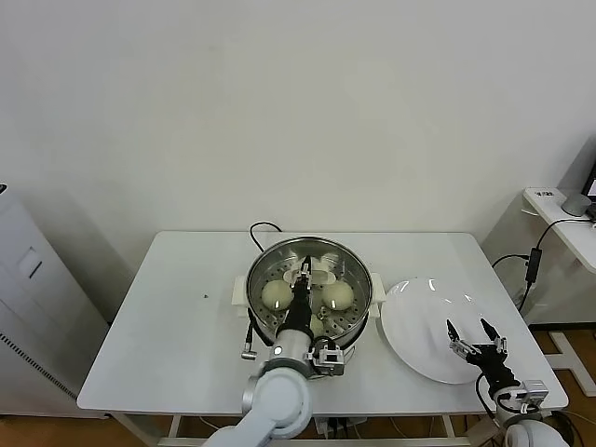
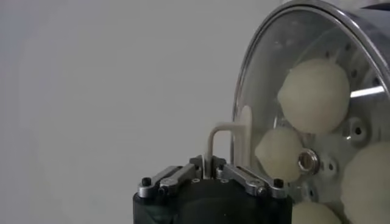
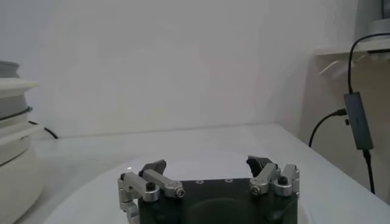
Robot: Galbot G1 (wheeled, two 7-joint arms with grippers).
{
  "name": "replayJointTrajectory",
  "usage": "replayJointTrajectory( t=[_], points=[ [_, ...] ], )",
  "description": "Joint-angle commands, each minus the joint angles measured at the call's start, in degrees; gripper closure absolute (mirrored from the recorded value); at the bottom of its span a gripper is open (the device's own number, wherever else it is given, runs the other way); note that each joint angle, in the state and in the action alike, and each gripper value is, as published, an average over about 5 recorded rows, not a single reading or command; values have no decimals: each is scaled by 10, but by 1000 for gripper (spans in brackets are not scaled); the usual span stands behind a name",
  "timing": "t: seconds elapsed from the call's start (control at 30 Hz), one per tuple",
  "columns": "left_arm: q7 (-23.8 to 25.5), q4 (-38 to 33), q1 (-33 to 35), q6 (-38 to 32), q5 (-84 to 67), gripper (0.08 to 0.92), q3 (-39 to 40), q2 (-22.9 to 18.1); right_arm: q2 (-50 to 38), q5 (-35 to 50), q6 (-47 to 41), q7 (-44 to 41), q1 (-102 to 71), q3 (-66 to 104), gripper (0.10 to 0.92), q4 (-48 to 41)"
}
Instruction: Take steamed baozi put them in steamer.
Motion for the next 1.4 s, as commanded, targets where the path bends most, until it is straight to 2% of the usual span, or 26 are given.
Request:
replayJointTrajectory(
  t=[0.03, 0.17, 0.23, 0.3, 0.4, 0.5, 0.63, 0.9, 1.17, 1.4],
  points=[
    [65, -158, 24, -71, -332, 656, -59, 51, -2, 1, 0, -1, 1, 1, 203, 0],
    [102, -203, 19, -118, -564, 543, -133, 78, -4, 1, -2, -1, 5, -4, 203, 2],
    [90, -213, 12, -135, -685, 482, -176, 88, -4, 5, -9, -3, 6, -8, 203, 8],
    [55, -219, 8, -145, -820, 422, -221, 93, -2, 10, -18, 4, 6, -14, 203, 17],
    [-32, -224, 15, -136, -1010, 335, -307, 89, -1, 10, -28, 25, 5, -23, 203, 34],
    [-98, -202, 39, -125, -1101, 251, -398, 81, -6, 0, -31, 41, 2, -25, 203, 50],
    [-130, -126, 70, -138, -1108, 186, -457, 88, -9, -20, -42, 59, -15, -7, 203, 77],
    [-152, 9, 123, -183, -1048, 177, -477, 110, -14, -26, -73, 67, -29, 11, 203, 107],
    [-160, 67, 154, -189, -1014, 177, -458, 111, -32, -22, -118, 73, -41, 13, 203, 130],
    [-164, 115, 154, -207, -980, 177, -453, 104, -42, -3, -133, 83, -40, -2, 203, 134]
  ],
)
